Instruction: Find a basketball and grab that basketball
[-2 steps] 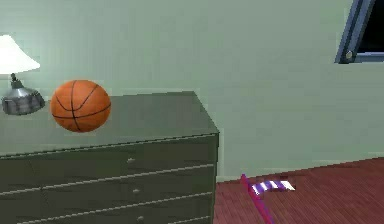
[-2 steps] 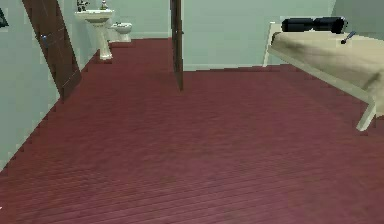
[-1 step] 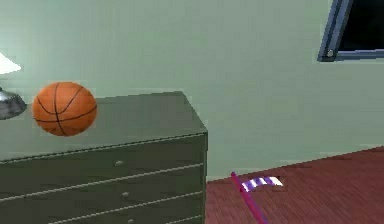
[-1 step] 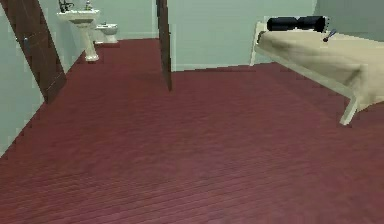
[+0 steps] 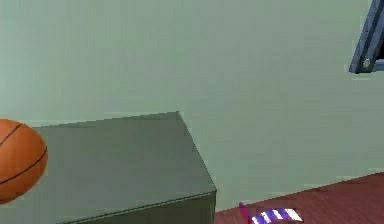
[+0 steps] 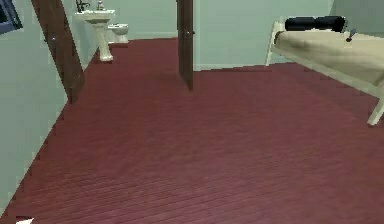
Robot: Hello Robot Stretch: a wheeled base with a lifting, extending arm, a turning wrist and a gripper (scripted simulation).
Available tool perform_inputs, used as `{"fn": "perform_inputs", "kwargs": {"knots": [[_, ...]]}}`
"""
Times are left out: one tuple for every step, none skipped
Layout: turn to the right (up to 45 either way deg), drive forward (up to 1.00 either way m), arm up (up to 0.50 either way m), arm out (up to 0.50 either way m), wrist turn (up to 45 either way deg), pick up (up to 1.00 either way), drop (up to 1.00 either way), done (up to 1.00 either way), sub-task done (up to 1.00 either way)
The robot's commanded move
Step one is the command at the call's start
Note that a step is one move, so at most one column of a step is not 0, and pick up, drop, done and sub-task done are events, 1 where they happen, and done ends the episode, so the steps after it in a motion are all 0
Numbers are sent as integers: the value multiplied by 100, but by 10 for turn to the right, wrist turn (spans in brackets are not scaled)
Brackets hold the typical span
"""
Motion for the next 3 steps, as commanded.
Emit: {"fn": "perform_inputs", "kwargs": {"knots": [[-450, 0, 0, 0, 0, 0, 0, 0, 0], [-450, 0, 0, 0, 0, 0, 0, 0, 0], [-420, 0, 0, 0, 0, 0, 0, 0, 0]]}}
